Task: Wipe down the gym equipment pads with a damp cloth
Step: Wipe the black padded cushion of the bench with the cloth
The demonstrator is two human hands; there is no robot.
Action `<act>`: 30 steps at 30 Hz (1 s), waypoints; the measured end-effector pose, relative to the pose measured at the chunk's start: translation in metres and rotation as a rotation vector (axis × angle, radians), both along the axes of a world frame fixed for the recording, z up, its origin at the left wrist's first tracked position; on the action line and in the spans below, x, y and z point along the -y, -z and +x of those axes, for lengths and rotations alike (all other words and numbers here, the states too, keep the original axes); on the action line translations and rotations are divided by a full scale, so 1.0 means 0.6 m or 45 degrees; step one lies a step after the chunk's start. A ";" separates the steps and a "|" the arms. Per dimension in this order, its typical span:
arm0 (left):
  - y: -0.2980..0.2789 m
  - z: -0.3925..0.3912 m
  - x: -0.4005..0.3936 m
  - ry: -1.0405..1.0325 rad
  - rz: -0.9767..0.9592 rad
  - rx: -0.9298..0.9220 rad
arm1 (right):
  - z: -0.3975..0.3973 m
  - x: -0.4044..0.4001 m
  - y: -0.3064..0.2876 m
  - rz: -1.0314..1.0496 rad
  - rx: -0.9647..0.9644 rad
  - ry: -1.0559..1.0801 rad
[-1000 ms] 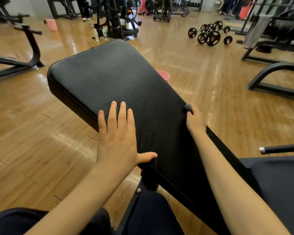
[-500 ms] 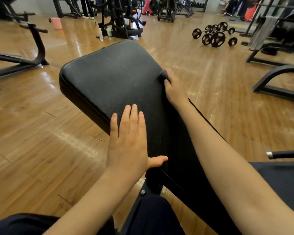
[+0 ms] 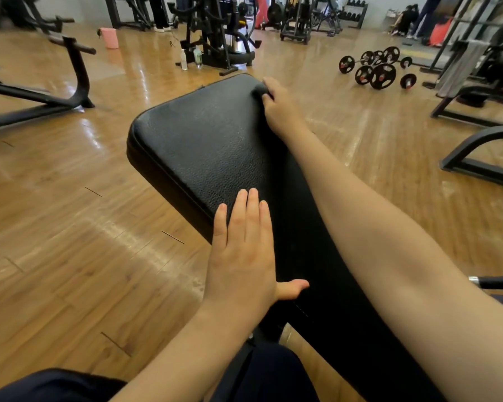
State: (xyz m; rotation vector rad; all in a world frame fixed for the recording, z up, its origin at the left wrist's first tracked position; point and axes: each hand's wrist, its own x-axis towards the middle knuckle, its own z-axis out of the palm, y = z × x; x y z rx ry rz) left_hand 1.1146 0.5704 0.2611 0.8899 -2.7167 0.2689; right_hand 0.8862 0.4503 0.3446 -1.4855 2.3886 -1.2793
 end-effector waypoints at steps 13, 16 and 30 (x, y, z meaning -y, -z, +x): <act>0.003 0.003 0.002 -0.004 0.019 -0.011 | -0.004 0.014 -0.005 -0.108 -0.063 -0.118; 0.001 0.004 0.001 0.004 0.023 -0.003 | -0.017 0.029 -0.011 -0.103 0.012 -0.097; 0.006 0.001 0.002 0.026 0.055 -0.003 | -0.088 -0.055 0.070 -0.011 0.133 0.123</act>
